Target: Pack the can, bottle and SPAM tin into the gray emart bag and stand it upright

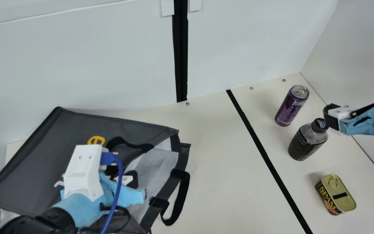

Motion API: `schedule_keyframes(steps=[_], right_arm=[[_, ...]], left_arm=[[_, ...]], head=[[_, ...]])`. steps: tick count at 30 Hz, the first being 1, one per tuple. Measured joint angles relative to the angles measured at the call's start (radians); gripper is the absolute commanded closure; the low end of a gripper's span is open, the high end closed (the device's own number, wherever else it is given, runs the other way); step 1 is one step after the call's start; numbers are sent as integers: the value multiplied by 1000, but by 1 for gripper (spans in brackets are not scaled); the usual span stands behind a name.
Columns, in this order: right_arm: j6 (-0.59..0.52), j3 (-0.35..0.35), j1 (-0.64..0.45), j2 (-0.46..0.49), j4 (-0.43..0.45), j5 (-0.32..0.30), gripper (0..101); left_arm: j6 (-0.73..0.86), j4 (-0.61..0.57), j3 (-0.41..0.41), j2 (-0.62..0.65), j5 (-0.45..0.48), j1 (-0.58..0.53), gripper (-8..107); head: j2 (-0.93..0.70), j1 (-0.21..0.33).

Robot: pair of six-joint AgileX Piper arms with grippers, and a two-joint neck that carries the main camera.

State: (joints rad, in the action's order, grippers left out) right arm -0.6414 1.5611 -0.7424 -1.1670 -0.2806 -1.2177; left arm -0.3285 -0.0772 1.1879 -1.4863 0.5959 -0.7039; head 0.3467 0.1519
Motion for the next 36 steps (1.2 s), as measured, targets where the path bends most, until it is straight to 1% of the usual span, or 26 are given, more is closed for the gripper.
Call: schedule_keyframes(steps=[8,14,18,25,36], right_arm=[[0,0,0,0,0,0,6],[0,0,0,0,0,0,6],[0,0,0,0,0,0,6],[0,0,0,0,0,0,6],[0,0,0,0,-1,0,6]], left_arm=[[185,-243,2,-4,41,102,107],[279,-344,10,-6,67,176,107],[329,-383,9,-6,82,219,107],[369,-419,7,-6,93,279,107],[393,-437,7,-7,99,319,107]], head=[[2,0],[2,0],[0,0],[2,0],[2,0]])
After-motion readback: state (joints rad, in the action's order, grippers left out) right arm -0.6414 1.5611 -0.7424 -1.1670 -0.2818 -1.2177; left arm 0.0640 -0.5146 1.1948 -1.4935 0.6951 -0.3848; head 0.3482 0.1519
